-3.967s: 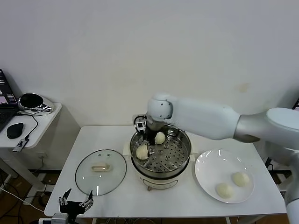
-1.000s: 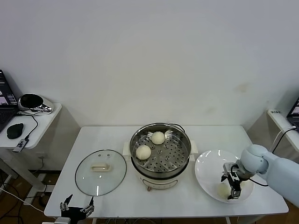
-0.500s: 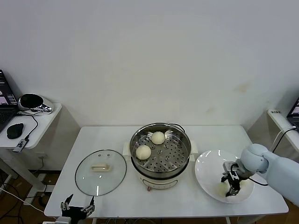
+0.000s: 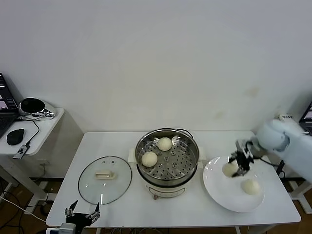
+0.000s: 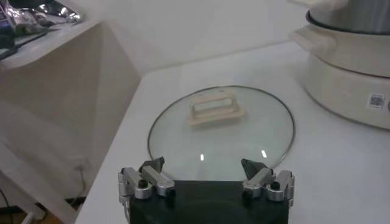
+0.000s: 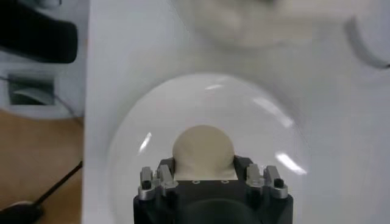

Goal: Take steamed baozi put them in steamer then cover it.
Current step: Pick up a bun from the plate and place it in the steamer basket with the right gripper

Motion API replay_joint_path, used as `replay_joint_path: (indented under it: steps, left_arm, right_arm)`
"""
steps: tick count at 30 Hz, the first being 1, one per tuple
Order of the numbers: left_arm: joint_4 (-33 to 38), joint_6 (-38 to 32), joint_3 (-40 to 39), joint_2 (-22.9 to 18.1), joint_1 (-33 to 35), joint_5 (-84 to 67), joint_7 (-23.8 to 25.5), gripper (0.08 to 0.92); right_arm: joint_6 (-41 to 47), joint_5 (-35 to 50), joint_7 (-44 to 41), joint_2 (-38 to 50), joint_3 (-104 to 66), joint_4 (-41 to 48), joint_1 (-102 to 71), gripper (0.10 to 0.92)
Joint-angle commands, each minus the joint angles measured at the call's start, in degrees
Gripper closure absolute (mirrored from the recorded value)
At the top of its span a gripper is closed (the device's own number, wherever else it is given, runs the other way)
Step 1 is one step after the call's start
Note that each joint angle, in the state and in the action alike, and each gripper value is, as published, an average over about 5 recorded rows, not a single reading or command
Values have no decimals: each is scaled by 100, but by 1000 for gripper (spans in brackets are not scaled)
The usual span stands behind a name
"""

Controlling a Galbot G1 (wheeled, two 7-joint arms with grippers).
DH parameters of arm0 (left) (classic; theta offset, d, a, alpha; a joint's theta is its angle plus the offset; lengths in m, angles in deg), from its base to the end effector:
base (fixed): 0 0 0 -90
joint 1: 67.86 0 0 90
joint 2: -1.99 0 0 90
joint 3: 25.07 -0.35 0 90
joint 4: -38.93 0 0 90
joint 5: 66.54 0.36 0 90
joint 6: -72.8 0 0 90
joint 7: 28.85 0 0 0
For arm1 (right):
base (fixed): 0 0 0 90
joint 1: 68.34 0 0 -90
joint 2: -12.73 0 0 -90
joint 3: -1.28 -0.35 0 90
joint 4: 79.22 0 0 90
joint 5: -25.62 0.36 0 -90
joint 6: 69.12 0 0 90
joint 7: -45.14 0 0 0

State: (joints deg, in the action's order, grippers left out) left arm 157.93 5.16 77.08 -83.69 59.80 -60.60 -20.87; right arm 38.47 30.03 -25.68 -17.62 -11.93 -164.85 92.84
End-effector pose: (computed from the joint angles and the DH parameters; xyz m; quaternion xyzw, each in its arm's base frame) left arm 0.1398 0.0793 -0.3226 0.0236 -0.9560 -0.1069 0.2722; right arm 0.4924 -0.1491 -0.0812 0.5241 -0.5714 0.5097 0.3728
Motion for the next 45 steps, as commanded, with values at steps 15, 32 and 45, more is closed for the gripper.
replay_joint_path:
  steps: [15, 32, 45]
  left_arm:
    - [82, -40, 93, -119, -31, 14, -76, 177]
    - [247, -52, 176, -182, 22, -27, -115, 177]
    - [204, -46, 149, -233, -3, -10, -119, 177]
  right_arm:
    - [-5309, -799, -443, -3439, 1216, 1303, 1999, 423]
    - [-6011, -1941, -305, -4006, 1724, 775, 1387, 415]
    - [-5917, -2092, -341, -3685, 1868, 314, 1146, 414]
